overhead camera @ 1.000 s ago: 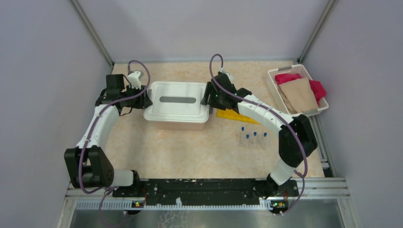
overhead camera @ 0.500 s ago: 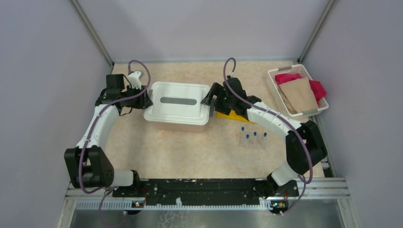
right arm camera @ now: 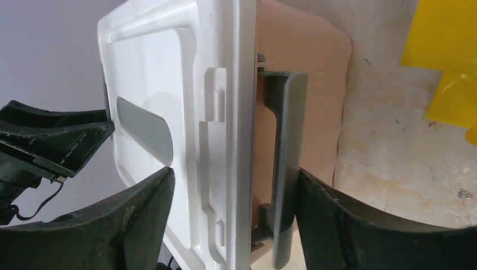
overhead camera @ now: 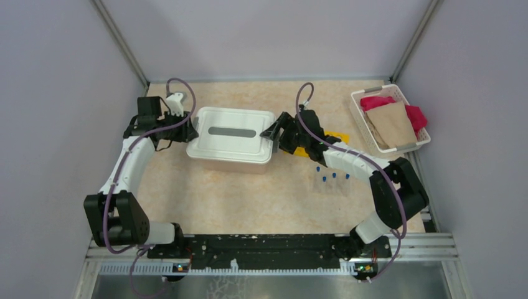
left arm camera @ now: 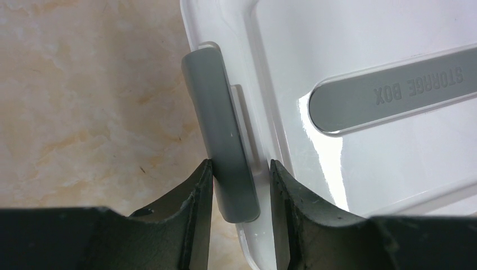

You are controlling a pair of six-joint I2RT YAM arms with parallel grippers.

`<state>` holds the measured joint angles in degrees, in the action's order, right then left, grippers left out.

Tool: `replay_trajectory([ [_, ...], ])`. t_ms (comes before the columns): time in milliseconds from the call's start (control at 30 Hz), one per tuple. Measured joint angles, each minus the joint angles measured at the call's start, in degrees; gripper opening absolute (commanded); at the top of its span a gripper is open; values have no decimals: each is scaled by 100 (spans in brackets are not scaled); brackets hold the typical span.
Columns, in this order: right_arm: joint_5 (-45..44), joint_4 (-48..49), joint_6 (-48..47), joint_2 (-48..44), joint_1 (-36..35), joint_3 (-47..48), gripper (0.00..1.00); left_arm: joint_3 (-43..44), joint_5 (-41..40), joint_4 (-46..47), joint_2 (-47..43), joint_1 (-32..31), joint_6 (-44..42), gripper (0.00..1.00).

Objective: Organize the chemistry lab equipment

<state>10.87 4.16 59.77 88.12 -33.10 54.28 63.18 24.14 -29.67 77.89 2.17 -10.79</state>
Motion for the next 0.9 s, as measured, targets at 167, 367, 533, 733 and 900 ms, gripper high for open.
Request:
replay_trajectory([
  [167, -9, 129, 101, -22, 2, -42, 57, 48, -61, -4, 2, 61, -44, 33],
  [367, -94, -96, 85, -210, 2, -55, 52, 79, -72, 0, 2, 61, -87, 32],
  [533, -118, -612, -179, -219, -15, 269, 52, 83, -61, 0, 2, 59, -87, 32],
  [733, -304, -1421, -610, -37, -133, 870, 53, 83, -55, -7, 2, 61, -83, 31],
  [900, -511, -2094, -992, 249, -282, 1427, 50, 83, -66, -4, 2, 61, -90, 30],
])
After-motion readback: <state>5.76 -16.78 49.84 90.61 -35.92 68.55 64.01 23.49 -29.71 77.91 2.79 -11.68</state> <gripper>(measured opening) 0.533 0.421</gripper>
